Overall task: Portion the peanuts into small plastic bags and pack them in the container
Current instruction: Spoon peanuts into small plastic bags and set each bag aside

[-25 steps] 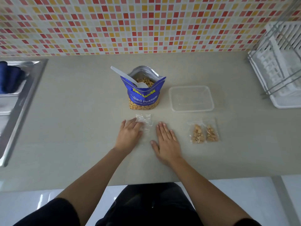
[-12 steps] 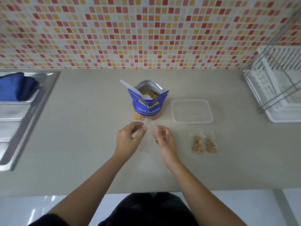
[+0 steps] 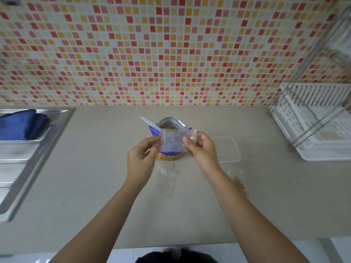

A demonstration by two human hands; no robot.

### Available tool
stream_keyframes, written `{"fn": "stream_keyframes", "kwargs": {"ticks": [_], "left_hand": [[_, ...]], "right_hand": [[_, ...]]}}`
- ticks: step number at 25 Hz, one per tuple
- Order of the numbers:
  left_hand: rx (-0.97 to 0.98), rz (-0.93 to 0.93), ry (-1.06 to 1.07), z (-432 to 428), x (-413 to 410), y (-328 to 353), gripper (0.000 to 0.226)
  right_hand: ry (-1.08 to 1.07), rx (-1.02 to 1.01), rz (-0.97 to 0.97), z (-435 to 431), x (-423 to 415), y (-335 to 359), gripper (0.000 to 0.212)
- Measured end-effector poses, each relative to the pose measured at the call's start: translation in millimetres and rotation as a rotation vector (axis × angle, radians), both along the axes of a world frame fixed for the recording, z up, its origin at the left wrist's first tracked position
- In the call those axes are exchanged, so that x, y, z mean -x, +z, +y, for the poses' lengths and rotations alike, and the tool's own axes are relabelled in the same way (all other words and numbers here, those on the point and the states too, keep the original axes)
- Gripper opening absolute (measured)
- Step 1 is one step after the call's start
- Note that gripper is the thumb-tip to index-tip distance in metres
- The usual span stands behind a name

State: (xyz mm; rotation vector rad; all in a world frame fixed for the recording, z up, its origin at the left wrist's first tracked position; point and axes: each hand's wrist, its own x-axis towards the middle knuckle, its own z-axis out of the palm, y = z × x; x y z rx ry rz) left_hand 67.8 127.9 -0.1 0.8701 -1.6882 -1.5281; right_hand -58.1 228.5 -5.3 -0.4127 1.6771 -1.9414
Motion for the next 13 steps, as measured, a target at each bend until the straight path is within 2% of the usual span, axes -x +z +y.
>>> {"fn": "stream_keyframes", "kwargs": {"ticks": [6, 10, 13], "left_hand": [[0.060, 0.031, -0.024, -13, 14, 25, 0.020], [-0.149, 0.038, -0.101, -21, 21, 30, 0.027], [-0.338, 0.071, -0.222, -28, 27, 32, 0.019]], "right_hand": [[0.040, -0.020, 0.129, 0, 20, 15, 0.031], [0.084, -0.031, 0.187, -4, 24, 20, 0.030], [0.098, -0.040, 0.199, -8, 27, 23, 0.028]]}}
